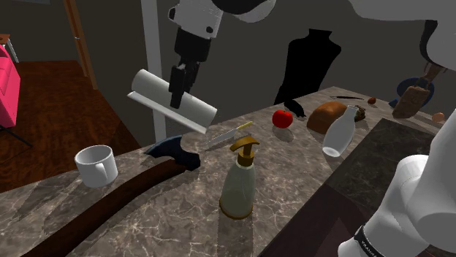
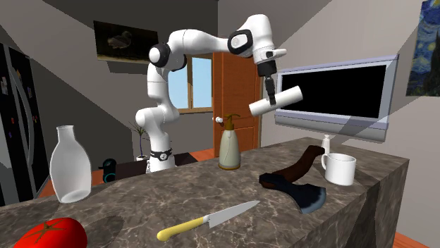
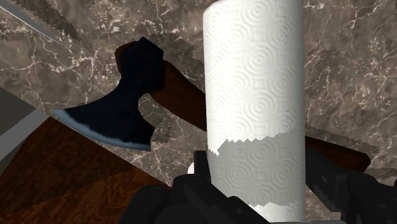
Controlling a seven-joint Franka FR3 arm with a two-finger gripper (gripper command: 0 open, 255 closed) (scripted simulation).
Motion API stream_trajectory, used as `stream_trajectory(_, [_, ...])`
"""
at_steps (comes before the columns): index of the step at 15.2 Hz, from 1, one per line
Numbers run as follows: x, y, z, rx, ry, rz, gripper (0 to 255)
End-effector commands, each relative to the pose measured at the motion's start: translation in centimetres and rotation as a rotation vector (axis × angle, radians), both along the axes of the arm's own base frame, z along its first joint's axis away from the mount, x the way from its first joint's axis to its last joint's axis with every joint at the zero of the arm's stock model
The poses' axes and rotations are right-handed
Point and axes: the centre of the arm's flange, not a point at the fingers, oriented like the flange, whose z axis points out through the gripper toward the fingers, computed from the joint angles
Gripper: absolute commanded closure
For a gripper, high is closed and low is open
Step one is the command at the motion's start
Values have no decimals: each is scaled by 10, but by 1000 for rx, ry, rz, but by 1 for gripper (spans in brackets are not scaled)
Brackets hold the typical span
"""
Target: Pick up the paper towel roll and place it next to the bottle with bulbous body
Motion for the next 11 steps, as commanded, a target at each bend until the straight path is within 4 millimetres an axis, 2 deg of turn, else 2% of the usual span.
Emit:
stream_trajectory(1, [-1,-1,10,0,1,0,255])
stream_trajectory(9, [-1,-1,51,0,1,0,255])
stream_trajectory(11, [-2,-27,51,0,1,0,255])
